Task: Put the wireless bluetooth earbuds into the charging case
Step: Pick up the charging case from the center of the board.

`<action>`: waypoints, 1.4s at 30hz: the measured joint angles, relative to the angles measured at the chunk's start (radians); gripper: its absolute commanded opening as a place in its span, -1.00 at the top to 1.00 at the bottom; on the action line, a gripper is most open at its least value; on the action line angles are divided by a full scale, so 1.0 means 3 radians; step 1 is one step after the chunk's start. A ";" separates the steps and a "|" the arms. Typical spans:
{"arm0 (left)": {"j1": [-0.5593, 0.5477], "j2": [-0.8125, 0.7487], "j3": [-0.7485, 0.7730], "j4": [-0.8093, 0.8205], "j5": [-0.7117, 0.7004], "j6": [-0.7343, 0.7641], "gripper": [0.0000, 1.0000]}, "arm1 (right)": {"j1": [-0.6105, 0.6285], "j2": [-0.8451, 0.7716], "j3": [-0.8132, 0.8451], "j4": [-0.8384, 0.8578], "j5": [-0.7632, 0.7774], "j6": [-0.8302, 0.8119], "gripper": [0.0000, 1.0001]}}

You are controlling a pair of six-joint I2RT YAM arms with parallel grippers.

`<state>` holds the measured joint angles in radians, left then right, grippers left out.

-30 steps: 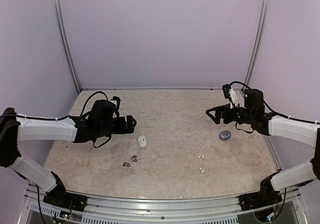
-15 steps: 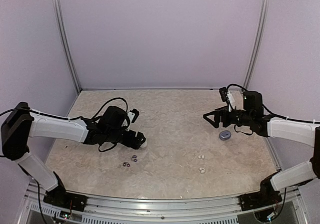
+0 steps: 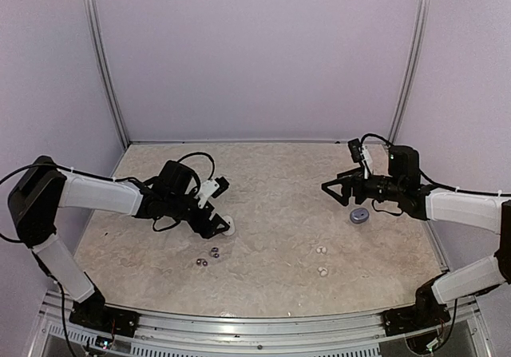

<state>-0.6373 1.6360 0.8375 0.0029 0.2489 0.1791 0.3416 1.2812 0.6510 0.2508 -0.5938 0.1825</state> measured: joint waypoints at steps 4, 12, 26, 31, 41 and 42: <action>-0.0011 0.0256 0.0268 -0.0172 0.0111 0.0355 -0.71 | 0.0005 0.0000 -0.0015 0.0027 -0.0050 0.0008 -0.99; -0.0011 0.0556 0.0463 -0.0446 0.0116 0.0796 -0.66 | 0.0005 -0.0003 -0.0050 0.0033 -0.0083 0.0015 -0.99; -0.0064 0.0779 0.0678 -0.0711 0.0028 0.1108 -0.58 | 0.0005 -0.0003 -0.0050 0.0057 -0.0117 0.0017 -0.99; -0.0058 0.0833 0.0763 -0.0750 0.0020 0.1177 -0.67 | 0.0005 -0.0008 -0.0071 0.0078 -0.0122 0.0017 -0.99; -0.0043 0.0930 0.0903 -0.0815 0.0056 0.1307 -0.33 | 0.0006 -0.0036 -0.0093 0.0083 -0.0139 -0.0009 -0.99; -0.0043 0.0933 0.0914 -0.0821 0.0065 0.1310 -0.29 | 0.0006 -0.0050 -0.0097 0.0083 -0.0140 -0.0020 -0.99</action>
<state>-0.6502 1.9160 1.1118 -0.2436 0.2684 0.5720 0.3435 1.2663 0.6220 0.2756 -0.6357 0.1764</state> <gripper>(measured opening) 0.711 0.994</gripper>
